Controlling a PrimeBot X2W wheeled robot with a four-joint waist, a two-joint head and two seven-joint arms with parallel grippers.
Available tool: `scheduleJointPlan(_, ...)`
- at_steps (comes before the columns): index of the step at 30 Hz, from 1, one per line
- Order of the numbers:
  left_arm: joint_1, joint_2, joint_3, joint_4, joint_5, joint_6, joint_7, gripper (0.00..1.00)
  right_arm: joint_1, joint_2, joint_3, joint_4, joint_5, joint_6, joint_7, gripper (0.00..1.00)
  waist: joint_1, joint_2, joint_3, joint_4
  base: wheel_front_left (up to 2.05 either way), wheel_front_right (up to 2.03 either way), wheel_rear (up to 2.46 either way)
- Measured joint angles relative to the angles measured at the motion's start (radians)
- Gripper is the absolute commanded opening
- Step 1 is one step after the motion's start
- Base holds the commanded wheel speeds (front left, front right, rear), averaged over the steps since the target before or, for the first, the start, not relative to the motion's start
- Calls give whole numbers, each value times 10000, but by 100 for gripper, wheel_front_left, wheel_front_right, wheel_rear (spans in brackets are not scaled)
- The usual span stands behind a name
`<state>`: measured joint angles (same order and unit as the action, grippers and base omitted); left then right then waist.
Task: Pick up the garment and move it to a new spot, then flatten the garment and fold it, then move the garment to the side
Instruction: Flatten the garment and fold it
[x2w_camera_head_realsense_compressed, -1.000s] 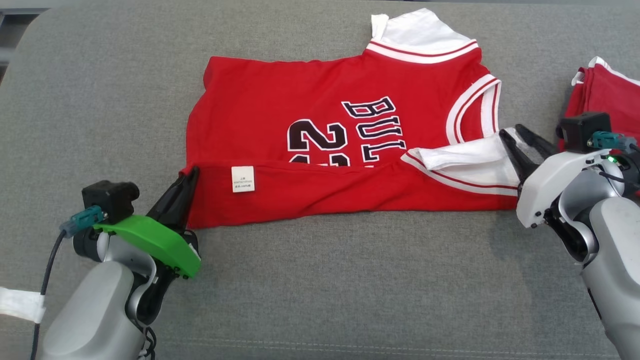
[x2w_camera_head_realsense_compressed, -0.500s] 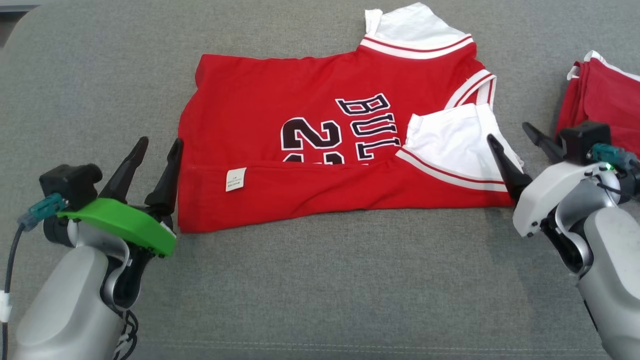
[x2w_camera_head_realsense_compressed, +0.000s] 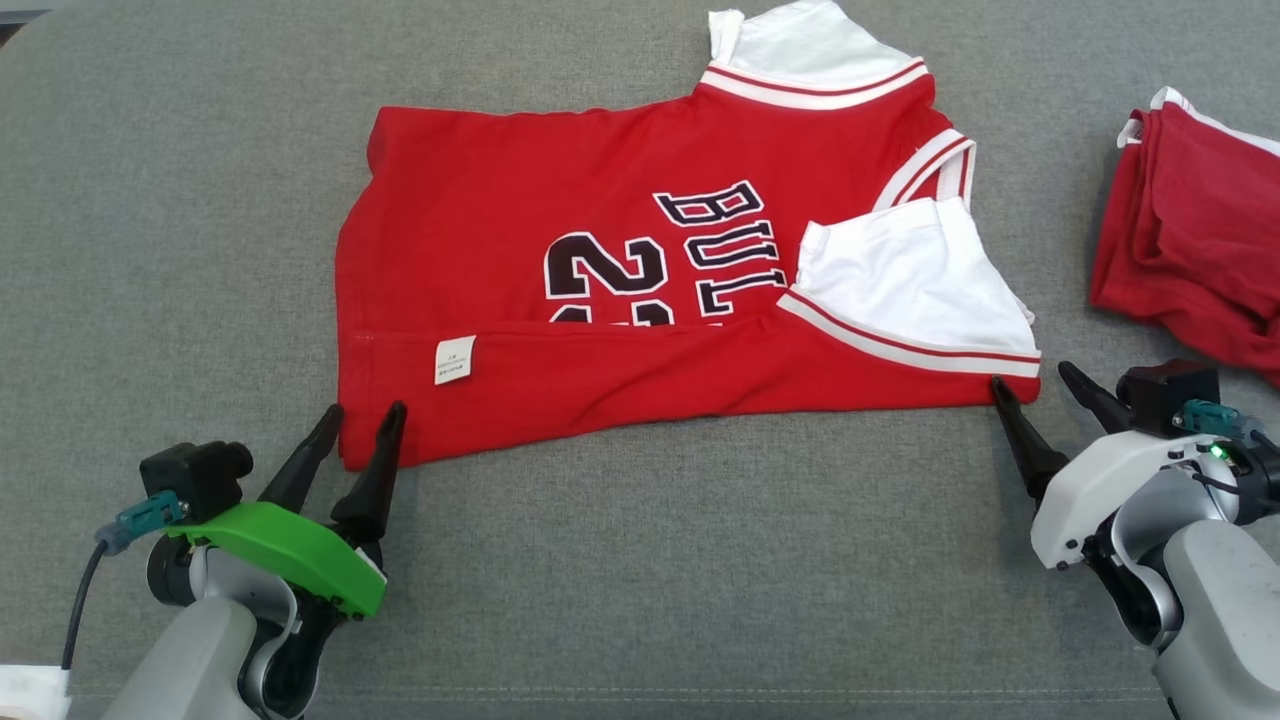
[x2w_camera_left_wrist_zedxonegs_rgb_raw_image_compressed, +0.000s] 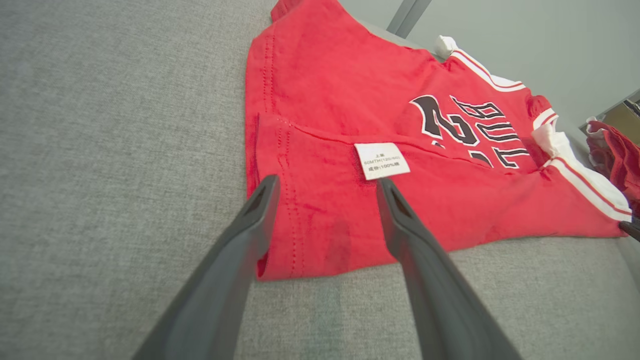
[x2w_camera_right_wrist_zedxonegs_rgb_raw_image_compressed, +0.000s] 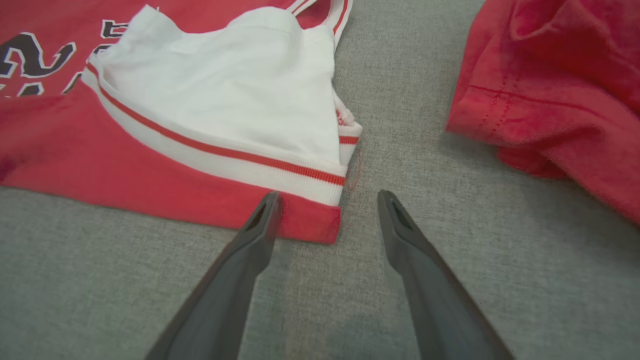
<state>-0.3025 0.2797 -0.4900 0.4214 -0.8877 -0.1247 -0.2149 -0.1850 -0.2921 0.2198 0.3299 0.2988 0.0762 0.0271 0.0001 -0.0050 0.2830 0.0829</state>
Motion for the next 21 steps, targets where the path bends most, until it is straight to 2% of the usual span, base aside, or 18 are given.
scheduleJointPlan(21,-406,242,-79,863,-337,0,926,100,-451,324,221,324,75,10,-90,100,0,0,295,32,0,0,0)
